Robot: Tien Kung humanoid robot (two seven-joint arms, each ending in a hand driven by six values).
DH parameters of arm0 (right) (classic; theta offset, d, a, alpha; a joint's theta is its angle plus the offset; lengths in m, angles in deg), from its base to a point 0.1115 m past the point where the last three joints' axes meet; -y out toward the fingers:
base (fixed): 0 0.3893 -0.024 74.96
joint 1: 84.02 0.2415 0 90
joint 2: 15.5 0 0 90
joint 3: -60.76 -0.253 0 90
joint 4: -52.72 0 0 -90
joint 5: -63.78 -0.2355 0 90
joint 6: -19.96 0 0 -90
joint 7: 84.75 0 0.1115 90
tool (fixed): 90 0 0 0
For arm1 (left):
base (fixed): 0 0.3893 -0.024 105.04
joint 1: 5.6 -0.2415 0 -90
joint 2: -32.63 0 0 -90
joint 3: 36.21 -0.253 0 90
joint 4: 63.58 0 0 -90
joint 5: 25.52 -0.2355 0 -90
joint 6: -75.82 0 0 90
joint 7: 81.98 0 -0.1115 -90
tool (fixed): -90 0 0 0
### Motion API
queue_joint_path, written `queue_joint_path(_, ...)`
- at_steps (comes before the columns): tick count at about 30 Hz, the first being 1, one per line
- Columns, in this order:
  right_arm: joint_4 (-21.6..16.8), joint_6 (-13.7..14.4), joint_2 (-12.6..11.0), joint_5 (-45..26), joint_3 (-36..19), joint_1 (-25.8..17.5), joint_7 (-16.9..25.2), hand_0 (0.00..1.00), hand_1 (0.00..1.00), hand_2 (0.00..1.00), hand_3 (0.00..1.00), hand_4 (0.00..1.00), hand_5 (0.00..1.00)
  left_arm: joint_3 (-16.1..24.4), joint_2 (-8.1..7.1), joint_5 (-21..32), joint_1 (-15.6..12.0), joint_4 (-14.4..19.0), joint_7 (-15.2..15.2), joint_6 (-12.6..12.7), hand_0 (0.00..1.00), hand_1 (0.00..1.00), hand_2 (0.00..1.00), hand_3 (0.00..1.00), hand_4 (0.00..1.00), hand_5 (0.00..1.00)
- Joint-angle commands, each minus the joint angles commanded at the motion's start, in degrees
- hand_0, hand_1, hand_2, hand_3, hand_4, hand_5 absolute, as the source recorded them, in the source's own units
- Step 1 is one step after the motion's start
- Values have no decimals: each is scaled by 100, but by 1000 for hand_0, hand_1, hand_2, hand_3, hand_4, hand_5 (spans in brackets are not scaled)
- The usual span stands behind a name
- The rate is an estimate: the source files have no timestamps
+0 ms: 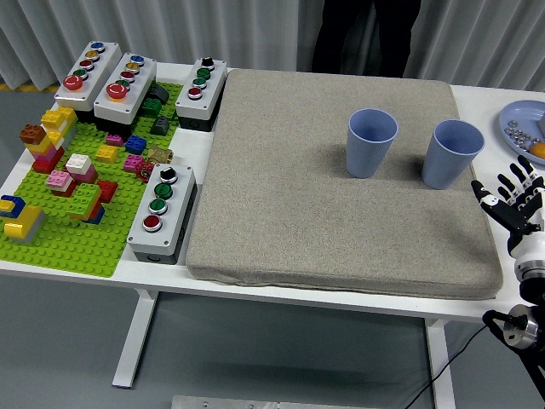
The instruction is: Pick cup pour cup place
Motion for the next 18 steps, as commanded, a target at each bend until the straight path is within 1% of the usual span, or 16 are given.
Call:
queue_joint_path(4, -31, 33, 9, 21, 138, 37, -20, 888, 827, 903, 903, 868, 288, 0, 1, -3, -11, 0, -2, 2, 768, 796, 843, 754, 510, 955)
queue_joint_path(18, 229, 52, 161, -186, 596, 256, 73, 884, 829, 906, 906, 862, 282, -51, -9, 12, -28, 0, 3, -7, 768, 796, 843, 754, 510, 957)
